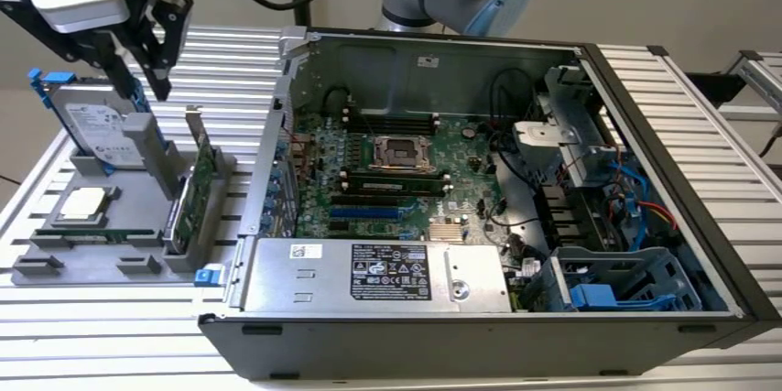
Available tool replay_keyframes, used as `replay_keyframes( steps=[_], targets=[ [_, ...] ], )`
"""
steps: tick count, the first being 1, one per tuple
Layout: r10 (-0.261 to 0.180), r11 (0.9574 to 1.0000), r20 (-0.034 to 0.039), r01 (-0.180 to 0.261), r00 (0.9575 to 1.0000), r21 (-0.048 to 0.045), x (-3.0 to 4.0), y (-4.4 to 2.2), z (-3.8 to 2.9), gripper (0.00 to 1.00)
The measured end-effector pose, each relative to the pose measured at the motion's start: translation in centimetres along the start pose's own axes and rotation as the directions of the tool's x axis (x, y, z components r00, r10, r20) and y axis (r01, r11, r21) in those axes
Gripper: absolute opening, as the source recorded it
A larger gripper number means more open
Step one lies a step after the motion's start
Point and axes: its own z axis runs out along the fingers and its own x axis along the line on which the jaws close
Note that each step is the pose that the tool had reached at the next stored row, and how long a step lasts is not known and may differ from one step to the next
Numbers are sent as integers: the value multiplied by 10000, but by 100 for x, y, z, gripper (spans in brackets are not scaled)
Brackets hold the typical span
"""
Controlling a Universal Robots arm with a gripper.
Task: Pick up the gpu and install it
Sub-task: 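Pick up the gpu and move the gpu toward the slot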
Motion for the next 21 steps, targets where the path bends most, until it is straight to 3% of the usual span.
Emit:
replay_keyframes(
  steps=[21],
  targets=[
    [0, 10000, -1, 0, 10000, 0, 1, -28, 124, 100]
  ],
)
